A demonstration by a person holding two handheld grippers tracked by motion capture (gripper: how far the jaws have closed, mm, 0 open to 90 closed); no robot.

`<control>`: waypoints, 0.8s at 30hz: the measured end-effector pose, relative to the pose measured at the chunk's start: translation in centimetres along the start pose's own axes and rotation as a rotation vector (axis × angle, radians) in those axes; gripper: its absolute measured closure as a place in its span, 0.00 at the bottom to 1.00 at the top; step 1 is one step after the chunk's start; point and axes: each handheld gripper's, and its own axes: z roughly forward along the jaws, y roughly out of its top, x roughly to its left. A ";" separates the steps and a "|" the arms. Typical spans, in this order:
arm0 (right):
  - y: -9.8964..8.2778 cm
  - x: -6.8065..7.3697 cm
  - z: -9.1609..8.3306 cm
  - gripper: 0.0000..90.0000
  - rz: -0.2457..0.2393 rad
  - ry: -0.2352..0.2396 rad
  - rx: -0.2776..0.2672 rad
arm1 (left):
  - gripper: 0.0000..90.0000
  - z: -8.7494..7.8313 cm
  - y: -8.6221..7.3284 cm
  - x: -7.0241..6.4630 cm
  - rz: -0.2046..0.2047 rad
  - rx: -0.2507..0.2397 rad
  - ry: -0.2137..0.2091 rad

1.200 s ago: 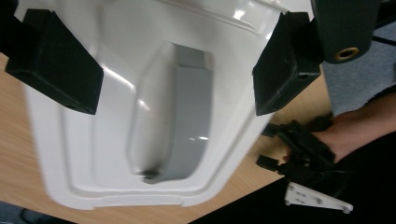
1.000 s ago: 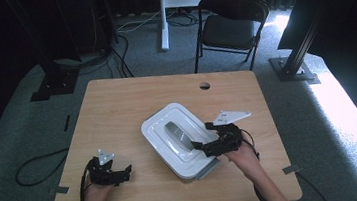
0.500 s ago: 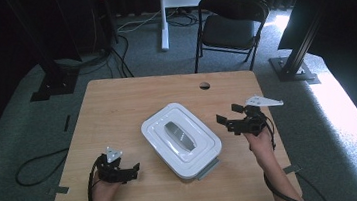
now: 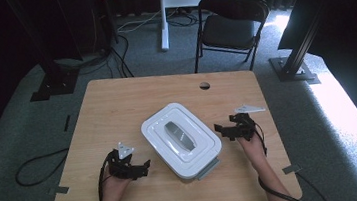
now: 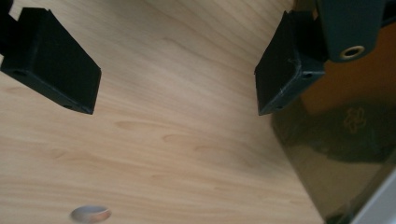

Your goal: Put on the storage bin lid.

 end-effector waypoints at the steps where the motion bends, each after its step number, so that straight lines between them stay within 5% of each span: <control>1: -0.2 0.0 0.2 0.15 0.001 0.013 0.004 | 0.00 0.1 0.1 -0.1 0.002 -0.001 -0.001; 12: -1.6 0.3 1.1 0.15 0.006 0.015 0.048 | 0.00 1.1 0.9 -0.9 0.012 -0.008 -0.026; 24: -2.8 2.1 2.2 0.15 -0.022 0.080 0.101 | 0.00 1.9 1.6 -1.4 0.030 0.001 -0.030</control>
